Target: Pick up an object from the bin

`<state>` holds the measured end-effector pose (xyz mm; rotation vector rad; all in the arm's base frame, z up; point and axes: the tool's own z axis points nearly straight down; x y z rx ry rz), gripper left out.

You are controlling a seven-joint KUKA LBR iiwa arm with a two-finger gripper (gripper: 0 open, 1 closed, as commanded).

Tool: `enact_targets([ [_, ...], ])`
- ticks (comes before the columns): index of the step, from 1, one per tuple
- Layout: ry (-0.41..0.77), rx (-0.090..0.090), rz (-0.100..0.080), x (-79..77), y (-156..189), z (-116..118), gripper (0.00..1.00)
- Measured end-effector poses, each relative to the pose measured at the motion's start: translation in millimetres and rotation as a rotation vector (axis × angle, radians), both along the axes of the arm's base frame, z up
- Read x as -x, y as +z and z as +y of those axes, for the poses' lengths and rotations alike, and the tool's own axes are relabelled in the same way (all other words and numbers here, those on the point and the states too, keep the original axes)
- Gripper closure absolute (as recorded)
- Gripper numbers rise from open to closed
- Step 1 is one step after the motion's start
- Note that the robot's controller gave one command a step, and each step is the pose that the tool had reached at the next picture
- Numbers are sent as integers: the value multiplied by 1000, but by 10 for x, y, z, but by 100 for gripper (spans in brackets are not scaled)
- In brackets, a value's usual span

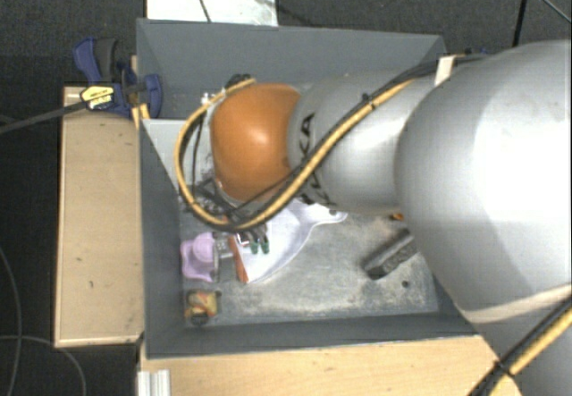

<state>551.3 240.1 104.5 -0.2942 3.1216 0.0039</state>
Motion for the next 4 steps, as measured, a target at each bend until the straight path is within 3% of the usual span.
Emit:
enact_targets([
  [1,-14,1,7,-48,-319,-52,100],
  [4,-17,1,6,-43,-232,-56,100],
])
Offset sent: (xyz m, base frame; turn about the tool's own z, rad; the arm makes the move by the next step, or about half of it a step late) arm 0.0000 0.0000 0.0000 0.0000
